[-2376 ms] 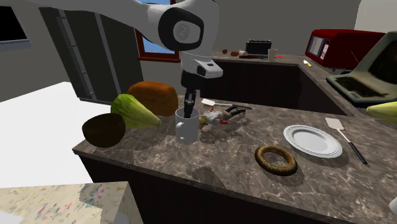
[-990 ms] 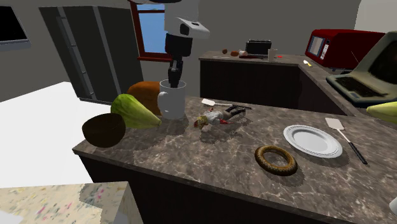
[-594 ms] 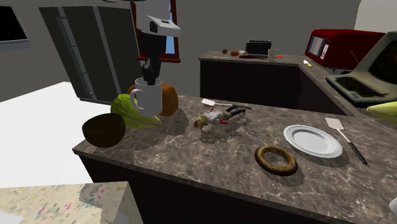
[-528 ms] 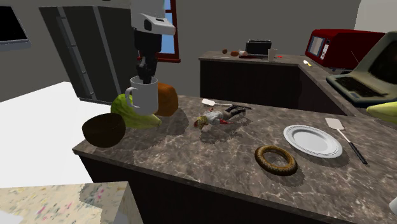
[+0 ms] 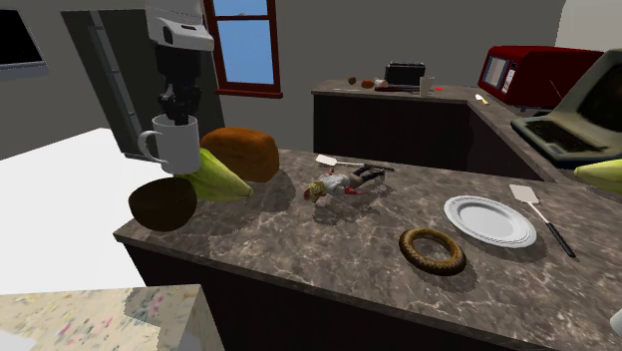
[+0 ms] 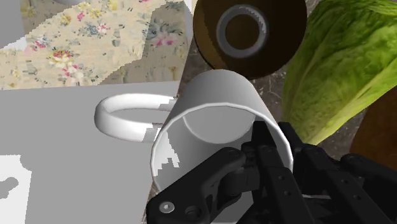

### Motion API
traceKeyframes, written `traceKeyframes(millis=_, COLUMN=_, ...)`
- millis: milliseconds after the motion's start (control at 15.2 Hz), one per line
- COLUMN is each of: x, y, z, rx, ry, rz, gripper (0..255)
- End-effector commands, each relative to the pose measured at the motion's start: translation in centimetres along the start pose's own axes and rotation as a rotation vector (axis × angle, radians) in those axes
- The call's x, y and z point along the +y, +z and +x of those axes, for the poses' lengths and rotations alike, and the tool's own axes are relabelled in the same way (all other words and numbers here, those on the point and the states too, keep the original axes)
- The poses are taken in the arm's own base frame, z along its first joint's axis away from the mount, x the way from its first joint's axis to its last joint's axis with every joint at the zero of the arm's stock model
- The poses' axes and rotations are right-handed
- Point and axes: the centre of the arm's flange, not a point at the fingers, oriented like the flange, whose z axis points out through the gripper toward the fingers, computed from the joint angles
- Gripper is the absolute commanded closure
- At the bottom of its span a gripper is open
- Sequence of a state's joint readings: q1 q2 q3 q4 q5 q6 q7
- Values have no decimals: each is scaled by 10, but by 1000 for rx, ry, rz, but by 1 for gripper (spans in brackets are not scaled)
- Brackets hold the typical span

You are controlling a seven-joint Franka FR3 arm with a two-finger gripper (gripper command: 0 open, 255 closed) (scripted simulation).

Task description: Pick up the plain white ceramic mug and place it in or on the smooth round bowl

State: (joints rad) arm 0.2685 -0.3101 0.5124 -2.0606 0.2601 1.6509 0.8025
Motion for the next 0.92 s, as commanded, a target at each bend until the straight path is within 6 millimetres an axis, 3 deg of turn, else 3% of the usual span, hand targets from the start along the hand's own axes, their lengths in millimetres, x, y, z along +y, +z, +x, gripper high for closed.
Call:
traceKeyframes(millis=0, x=0, y=4, z=-26, rx=0, ry=1, rz=0, gripper=255)
traceKeyframes(millis=396, x=-9, y=12, z=-110, rx=0, ry=1, rz=0, gripper=255)
traceKeyframes(millis=858, x=-10, y=49, z=-104, rx=0, ry=1, rz=0, gripper=255)
